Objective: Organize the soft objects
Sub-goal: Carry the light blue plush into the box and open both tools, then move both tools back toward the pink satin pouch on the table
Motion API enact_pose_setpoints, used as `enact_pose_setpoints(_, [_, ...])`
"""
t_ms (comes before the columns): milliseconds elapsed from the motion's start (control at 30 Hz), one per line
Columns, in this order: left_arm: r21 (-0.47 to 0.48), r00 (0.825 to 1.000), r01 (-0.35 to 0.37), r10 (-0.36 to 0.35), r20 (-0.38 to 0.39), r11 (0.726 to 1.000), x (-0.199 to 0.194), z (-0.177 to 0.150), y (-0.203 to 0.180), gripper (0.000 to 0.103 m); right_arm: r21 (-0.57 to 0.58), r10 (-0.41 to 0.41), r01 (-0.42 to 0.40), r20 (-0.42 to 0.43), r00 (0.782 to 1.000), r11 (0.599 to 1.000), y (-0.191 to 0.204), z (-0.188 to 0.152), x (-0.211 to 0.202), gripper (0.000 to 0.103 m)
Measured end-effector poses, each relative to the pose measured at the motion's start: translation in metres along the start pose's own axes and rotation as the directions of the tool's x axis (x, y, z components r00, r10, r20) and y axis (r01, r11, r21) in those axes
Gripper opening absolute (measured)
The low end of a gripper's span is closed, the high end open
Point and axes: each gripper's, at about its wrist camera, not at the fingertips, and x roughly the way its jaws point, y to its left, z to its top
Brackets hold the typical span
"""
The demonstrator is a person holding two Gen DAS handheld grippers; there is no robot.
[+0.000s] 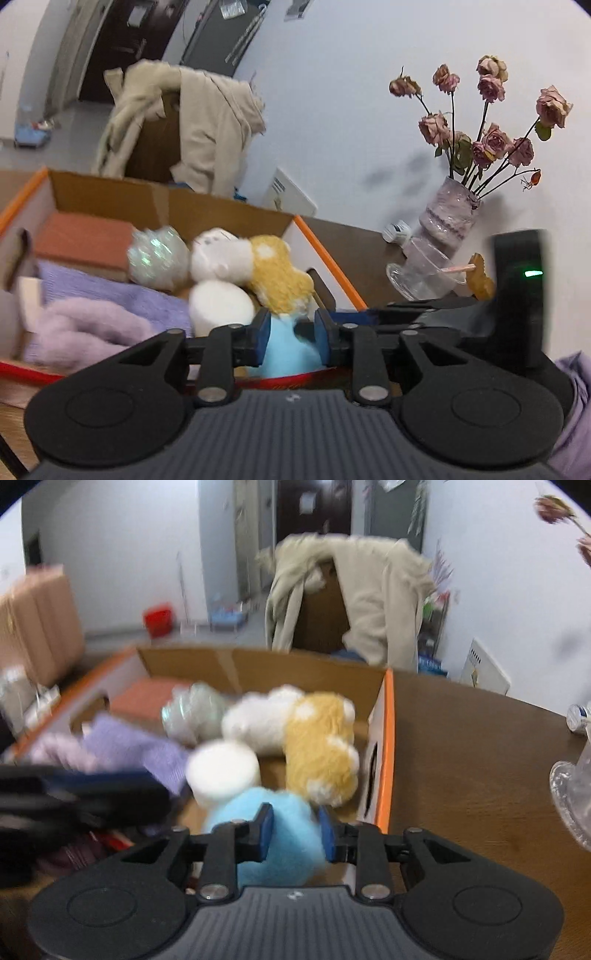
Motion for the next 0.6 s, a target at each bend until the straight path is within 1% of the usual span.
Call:
enact_pose_setpoints(33, [0.004,1.0,-0.015,0.015,0.007,1.0,-0.008,-0.001,-0.002,0.027,-0.022,-0.025,0.025,-0.008,1.0,0.999,0.002,0.002,0.003,0.01])
enact_pose_setpoints(67, [0.007,0.999,-0.03,0.03,0.011,1.0,-0.015,-0.001,-0.005,0.027,-0.02,-0.043,0.043,-0.015,0.999,0.999,0.004,0.003,0.004,0.011])
enact_pose_setpoints(100, [0.01,0.999,-0.042,0.042,0.02,0.999,-0.025,-0.002,-0.007,0.027,-0.01,-0.059,0.059,-0.019,0.998,0.998,0.004,0.004,0.003,0.016])
enact_pose_setpoints(133, [0.018,0.998,-0.047,0.046,0.03,0.999,-0.034,-0.004,-0.009,0.029,-0.013,-0.067,0.067,-0.006,0.998,0.998,0.006,0.002,-0.002,0.019])
enact_pose_setpoints(167, [0.028,0.997,-0.057,0.056,0.045,0.998,-0.045,-0.006,-0.011,0.032,-0.017,-0.073,0.073,0.018,0.997,0.997,0.009,0.002,-0.009,0.019])
enact_pose_setpoints(200, [0.04,0.996,-0.07,0.068,0.059,0.997,-0.056,-0.009,-0.012,0.033,-0.013,-0.061,0.061,0.035,0.998,0.998,0.012,0.002,-0.019,0.02])
enact_pose_setpoints(267, [0.063,0.994,-0.081,0.077,0.076,0.995,-0.074,-0.014,-0.014,0.035,-0.005,-0.03,0.03,0.076,0.997,1.0,0.018,0.0,-0.041,0.024])
enact_pose_setpoints(300, [0.068,0.994,-0.085,0.08,0.078,0.994,-0.082,-0.017,-0.013,0.036,-0.008,-0.032,0.033,0.096,0.995,0.999,0.021,-0.001,-0.053,0.026])
enact_pose_setpoints(367, [0.076,0.99,-0.116,0.109,0.088,0.99,-0.096,-0.022,-0.014,0.039,-0.018,-0.037,0.04,0.142,0.989,0.999,0.027,-0.004,-0.08,0.03])
enact_pose_setpoints(433, [0.103,0.985,-0.143,0.132,0.108,0.984,-0.111,-0.028,-0.018,0.043,-0.007,-0.028,0.03,0.196,0.98,1.0,0.032,-0.011,-0.11,0.036])
enact_pose_setpoints(467, [0.117,0.982,-0.16,0.146,0.117,0.98,-0.119,-0.032,-0.021,0.046,-0.003,-0.021,0.022,0.223,0.975,1.0,0.034,-0.015,-0.124,0.043])
enact_pose_setpoints(500, [0.128,0.978,-0.179,0.163,0.129,0.975,-0.128,-0.038,-0.024,0.047,0.004,-0.016,0.015,0.246,0.969,1.0,0.037,-0.022,-0.139,0.048])
enact_pose_setpoints(567, [0.147,0.965,-0.225,0.2,0.17,0.963,-0.147,-0.052,-0.028,0.056,0.013,-0.003,-0.001,0.298,0.954,1.0,0.044,-0.041,-0.169,0.049])
enact_pose_setpoints(600, [0.157,0.959,-0.243,0.213,0.187,0.957,-0.156,-0.062,-0.031,0.059,0.015,0.007,-0.013,0.321,0.947,1.0,0.049,-0.052,-0.181,0.052])
